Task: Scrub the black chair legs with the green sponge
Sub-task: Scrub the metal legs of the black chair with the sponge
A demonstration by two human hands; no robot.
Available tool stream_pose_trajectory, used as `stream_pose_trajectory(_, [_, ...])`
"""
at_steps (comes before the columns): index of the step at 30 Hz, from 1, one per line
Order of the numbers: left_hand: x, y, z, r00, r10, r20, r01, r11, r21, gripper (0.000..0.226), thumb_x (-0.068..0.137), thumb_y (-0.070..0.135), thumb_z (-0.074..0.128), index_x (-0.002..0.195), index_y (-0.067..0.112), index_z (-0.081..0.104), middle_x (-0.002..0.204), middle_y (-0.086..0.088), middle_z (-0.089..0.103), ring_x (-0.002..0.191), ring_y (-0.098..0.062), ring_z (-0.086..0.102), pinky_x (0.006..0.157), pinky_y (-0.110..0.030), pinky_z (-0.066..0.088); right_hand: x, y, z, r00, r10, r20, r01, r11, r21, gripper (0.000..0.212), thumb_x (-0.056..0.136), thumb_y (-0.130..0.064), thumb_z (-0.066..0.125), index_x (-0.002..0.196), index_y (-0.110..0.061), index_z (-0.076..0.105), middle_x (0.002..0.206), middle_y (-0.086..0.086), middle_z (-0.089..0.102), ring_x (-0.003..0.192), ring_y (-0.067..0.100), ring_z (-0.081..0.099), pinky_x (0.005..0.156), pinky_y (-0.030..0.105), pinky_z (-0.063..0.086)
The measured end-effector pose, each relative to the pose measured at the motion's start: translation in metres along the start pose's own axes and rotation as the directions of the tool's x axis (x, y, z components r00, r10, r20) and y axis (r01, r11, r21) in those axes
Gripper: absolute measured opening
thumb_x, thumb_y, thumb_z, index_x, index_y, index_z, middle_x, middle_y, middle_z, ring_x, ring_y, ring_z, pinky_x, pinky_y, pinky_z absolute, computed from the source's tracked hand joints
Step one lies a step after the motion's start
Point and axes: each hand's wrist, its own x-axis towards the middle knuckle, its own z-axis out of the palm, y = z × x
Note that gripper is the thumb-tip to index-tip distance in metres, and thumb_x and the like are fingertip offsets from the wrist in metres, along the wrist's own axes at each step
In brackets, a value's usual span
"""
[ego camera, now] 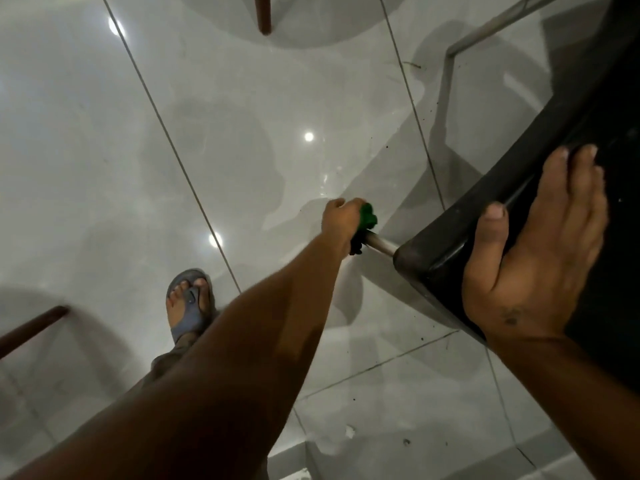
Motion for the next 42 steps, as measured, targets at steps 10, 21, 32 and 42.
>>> stream_pose_trajectory(10, [-0.090, -0.043, 0.012, 0.971, -0.046, 0.236, 0.182, 0.784, -0.594, 0.054, 0.083, 0.040, 0.071, 0.132, 0.018, 0.063, 0.128, -0.019, 0.072, 0.116, -0.038, 0.071, 0.089, -0.052, 0.062, 0.000, -0.005, -0.004, 0.999, 0.024, 0.033, -0.024, 1.000, -0.010, 0.068, 0.104, -0.040, 0.039, 0.161, -0.006, 0.027, 0.170, 0.019, 0.021, 0.157, 0.037, 0.019, 0.127, 0.054, 0.017])
stream_pose_trajectory(21, [-0.065, -0.014, 0.002, 0.993, -0.117, -0.002, 0.100, 0.857, -0.506, 0.035, 0.090, 0.028, 0.076, 0.121, 0.013, 0.068, 0.098, -0.007, 0.073, 0.082, -0.022, 0.070, 0.046, -0.026, 0.056, 0.000, -0.003, -0.003, 1.000, 0.008, 0.011, -0.008, 1.000, 0.011, 0.067, 0.104, -0.042, 0.038, 0.161, -0.007, 0.029, 0.169, 0.017, 0.023, 0.157, 0.035, 0.020, 0.128, 0.048, 0.016])
stream_pose_trajectory(32, [-0.046, 0.010, 0.000, 0.999, -0.006, 0.048, 0.007, 1.000, -0.025, 0.038, 0.087, 0.032, 0.072, 0.112, 0.004, 0.074, 0.088, -0.010, 0.077, 0.066, -0.026, 0.066, 0.055, -0.029, 0.047, 0.002, -0.004, 0.000, 1.000, 0.012, 0.021, -0.012, 1.000, -0.003, 0.068, 0.105, -0.045, 0.037, 0.161, -0.008, 0.028, 0.170, 0.015, 0.023, 0.158, 0.033, 0.019, 0.127, 0.054, 0.019])
stream_pose_trajectory(42, [-0.106, -0.017, -0.002, 0.971, 0.198, 0.136, -0.169, 0.965, -0.199, 0.022, 0.067, 0.037, 0.077, 0.088, 0.042, 0.076, 0.094, 0.005, 0.080, 0.085, -0.015, 0.076, 0.060, -0.026, 0.058, 0.003, -0.007, -0.001, 0.999, 0.032, 0.043, -0.032, 0.999, -0.003, 0.069, 0.103, -0.042, 0.040, 0.162, -0.008, 0.027, 0.170, 0.017, 0.022, 0.158, 0.034, 0.018, 0.126, 0.058, 0.020])
